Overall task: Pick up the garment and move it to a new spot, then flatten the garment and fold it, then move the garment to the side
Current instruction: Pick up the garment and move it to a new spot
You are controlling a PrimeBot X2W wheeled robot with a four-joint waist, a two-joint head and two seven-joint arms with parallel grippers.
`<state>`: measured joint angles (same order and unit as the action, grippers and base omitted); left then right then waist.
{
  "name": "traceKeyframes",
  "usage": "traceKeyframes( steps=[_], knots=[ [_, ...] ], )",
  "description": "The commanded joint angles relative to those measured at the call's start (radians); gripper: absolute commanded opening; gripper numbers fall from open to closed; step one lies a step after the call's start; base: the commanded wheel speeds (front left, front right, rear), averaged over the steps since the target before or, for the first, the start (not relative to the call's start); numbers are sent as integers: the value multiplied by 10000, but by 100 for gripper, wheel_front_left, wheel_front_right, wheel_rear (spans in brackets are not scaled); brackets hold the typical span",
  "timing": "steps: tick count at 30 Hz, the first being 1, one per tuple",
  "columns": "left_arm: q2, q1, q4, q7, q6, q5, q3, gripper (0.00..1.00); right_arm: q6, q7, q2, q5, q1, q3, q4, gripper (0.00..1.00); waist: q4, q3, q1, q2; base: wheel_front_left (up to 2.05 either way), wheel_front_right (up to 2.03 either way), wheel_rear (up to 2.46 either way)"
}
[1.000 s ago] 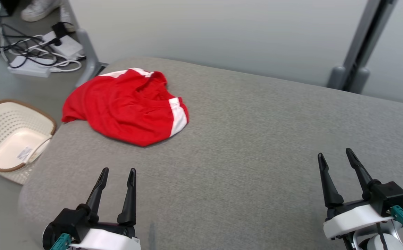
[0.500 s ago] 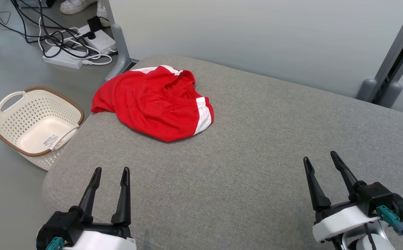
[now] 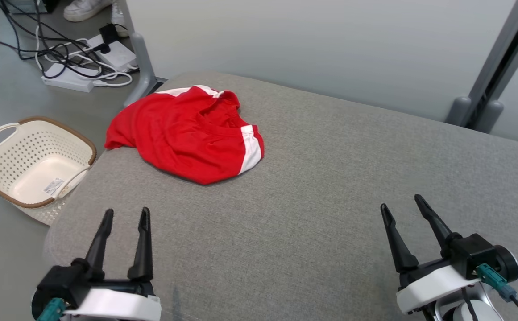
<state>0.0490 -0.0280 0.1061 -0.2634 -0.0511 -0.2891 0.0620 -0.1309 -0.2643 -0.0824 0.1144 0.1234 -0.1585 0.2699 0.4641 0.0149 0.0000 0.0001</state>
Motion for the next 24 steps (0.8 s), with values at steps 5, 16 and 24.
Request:
traceKeyframes(
  steps=[5,16,24],
  knots=[
    [21,802,203,0,-102,-128,-503,100,3,-9,-237,-113,280,-25,-330,100,-439,698,0,-1,0,0,0],
    [630,4091,2164,391,-281,-737,-1619,100,5,83,-1090,-429,1273,-194,-1262,100,-1585,2845,0,-1,0,0,0],
    [2038,7036,4863,2414,-666,-1952,-1898,100,3,404,-1373,-583,1877,-258,-2262,100,-2554,4264,0,-1,0,0,0]
  ],
)
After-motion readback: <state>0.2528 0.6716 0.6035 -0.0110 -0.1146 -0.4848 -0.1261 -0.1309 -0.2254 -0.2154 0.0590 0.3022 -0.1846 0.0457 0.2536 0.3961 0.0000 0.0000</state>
